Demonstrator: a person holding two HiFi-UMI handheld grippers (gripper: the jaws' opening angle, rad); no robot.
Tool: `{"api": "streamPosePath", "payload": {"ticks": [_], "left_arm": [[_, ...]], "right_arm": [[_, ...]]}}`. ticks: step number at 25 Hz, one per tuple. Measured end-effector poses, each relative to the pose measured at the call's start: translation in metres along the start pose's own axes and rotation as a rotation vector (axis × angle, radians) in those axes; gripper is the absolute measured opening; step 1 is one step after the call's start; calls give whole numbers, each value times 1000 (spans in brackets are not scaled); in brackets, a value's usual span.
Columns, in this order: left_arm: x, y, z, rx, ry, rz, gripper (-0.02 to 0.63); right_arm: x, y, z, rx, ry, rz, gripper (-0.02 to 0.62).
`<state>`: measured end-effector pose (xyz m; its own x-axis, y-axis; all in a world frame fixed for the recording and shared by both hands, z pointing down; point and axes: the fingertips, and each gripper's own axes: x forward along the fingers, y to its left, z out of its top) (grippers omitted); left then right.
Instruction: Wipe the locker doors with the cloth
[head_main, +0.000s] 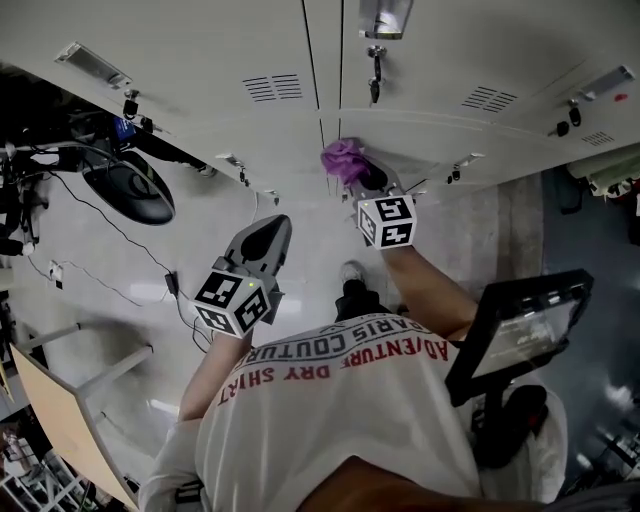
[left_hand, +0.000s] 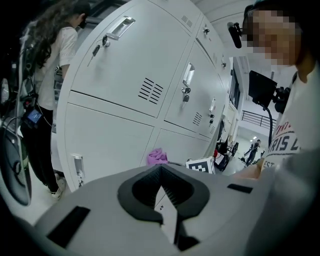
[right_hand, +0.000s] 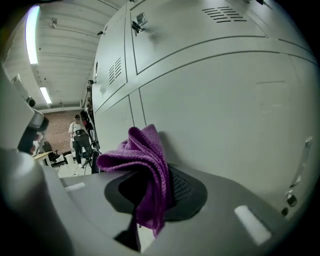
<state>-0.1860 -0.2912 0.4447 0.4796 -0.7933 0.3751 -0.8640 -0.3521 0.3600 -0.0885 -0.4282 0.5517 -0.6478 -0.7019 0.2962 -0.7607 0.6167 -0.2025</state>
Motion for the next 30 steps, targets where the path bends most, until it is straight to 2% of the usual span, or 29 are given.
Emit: {"api": "streamPosePath", "payload": {"ticks": [5,18,25,30], "left_arm": [[-1,7,-5,-14,7,14,2],[16,-6,-8,1,24,-22,2],[38,-27,-10,15,38,-79,2],[54,-44,-13,26,56,-127,2]], "right_arm": [[14,-3,4,7,-2,-22,71],[10,-18,5,7,-25,-44,71],[-17,-62,4,20,-34,-134,71],[-47,-109,0,41,-33,-233,71]]}}
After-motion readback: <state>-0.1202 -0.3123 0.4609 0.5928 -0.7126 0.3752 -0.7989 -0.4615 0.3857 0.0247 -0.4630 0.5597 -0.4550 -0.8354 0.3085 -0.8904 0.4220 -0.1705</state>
